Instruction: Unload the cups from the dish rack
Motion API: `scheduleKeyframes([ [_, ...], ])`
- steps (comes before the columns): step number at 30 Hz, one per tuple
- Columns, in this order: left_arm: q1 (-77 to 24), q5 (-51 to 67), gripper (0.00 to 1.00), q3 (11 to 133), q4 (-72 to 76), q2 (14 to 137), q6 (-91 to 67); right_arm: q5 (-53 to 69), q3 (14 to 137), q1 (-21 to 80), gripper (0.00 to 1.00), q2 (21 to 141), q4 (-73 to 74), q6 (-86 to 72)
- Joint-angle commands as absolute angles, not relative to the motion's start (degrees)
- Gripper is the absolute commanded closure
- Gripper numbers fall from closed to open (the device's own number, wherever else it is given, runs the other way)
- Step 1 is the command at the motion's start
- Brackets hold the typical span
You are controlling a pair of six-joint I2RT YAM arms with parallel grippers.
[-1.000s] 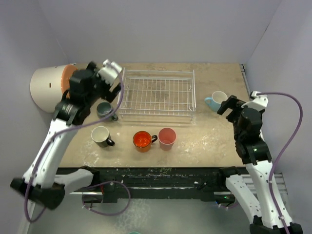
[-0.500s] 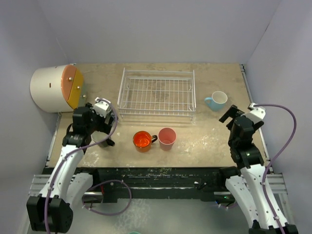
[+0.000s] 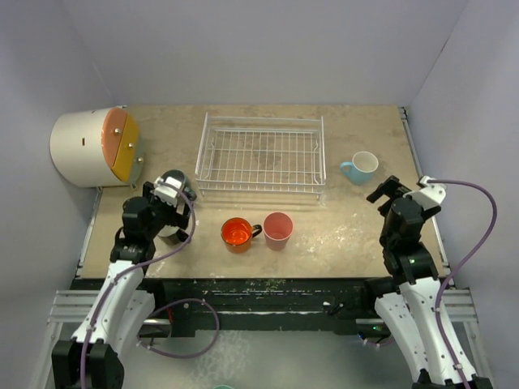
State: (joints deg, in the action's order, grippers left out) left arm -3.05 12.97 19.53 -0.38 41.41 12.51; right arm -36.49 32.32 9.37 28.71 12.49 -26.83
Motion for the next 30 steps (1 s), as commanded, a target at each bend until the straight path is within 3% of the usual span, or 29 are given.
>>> scheduleKeyframes([
  [1, -2.8, 19.2, 0.01, 17.5, 4.4, 33.9, 9.7, -36.7, 32.1, 9.4, 0.0, 28.4, 8.6, -28.7],
  [7, -2.8, 7.5, 0.01, 15.2, 4.1, 31.4, 5.3, -36.4, 32.3, 9.4, 0.0, 29.1, 7.8, -29.5],
  [16, -2.8, 8.6, 0.01, 6.7, 14.5, 32.4, 5.8, -36.8, 32.5, 9.4, 0.0, 28.7, 8.1, -29.6],
  [24, -2.8, 1.8, 0.01, 2.9, 13.8, 25.8, 3.0, -37.3, 31.2, 9.4, 0.0, 28.0, 7.5, -29.8],
  [30, -2.9, 0.4, 0.01, 3.6, 14.8, 28.6, 2.5, -38.3, 30.0, 9.4, 0.0, 28.0, 6.6, -29.3],
])
